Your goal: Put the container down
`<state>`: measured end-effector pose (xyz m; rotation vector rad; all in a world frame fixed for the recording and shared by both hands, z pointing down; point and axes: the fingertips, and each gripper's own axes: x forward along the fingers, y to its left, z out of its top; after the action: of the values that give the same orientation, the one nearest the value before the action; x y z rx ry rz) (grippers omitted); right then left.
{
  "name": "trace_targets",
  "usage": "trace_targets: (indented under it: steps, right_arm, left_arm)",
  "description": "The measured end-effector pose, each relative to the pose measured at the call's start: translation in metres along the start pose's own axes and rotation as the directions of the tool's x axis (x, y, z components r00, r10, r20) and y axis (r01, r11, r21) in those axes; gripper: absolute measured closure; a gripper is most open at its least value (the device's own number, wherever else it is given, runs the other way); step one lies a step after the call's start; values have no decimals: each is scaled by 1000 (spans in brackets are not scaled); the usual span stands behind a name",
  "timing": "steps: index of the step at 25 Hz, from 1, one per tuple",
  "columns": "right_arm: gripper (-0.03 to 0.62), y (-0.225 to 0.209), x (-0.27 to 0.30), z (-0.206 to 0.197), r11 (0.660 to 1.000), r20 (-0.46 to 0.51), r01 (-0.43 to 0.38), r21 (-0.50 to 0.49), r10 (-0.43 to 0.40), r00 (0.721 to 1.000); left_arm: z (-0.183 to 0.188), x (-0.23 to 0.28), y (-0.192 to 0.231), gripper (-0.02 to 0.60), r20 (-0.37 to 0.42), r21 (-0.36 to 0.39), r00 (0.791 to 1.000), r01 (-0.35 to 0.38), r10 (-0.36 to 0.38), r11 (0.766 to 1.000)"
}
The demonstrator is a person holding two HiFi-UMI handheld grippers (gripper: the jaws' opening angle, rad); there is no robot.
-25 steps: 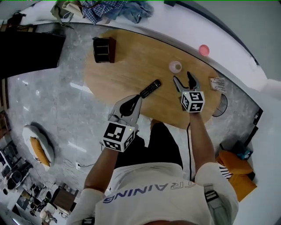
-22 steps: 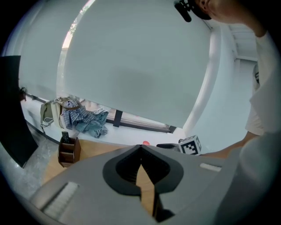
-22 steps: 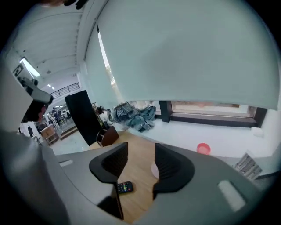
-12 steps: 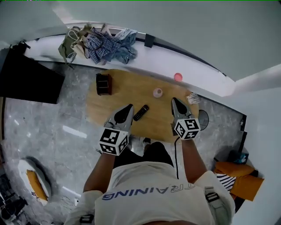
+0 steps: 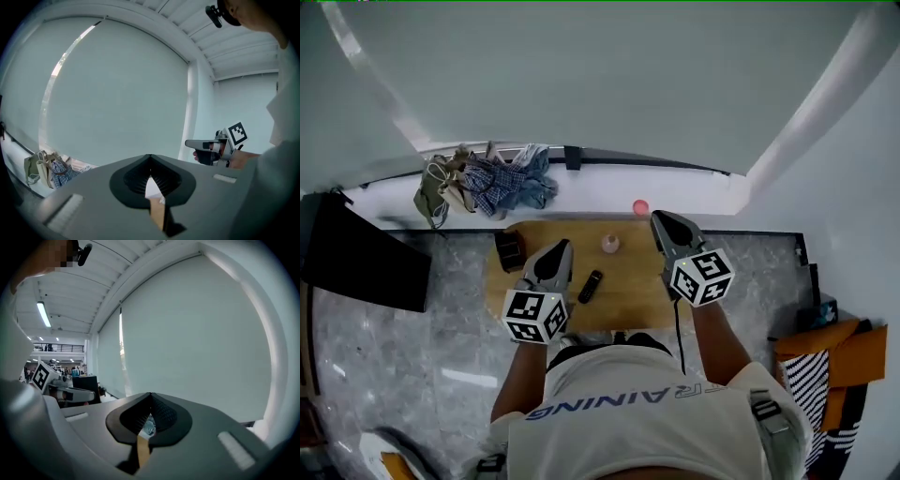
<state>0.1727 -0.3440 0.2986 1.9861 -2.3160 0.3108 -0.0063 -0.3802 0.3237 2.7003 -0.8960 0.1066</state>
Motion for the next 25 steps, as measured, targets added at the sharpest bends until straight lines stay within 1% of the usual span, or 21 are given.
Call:
trace_targets:
  steps: [4,7,10,14,25]
  right_arm:
    - [579,6,-25,32,999,55,29,-27,-27,998]
    - [579,1,-41,41,998,83,59,-25,-57,995]
    - [579,4,-46,44,997,92,68,-25,-66,994]
    - [579,11,-43,43,998,93,56,-23,-54,994]
    - [577,22,-29,31,999,61,32,-15,-31,998]
  left_arm:
    - [28,-3,-18,583,40,41,998,45,-47,998]
    - [40,-5,-31,583,59,68,995,72,-76,995]
    - [45,-8,-32,583,63,79,994,84,-89,993]
    - [44,-12,-30,582,58,78,994,86,-91,993]
    - [44,-15,-18,583,51,67,995,83,-87,994]
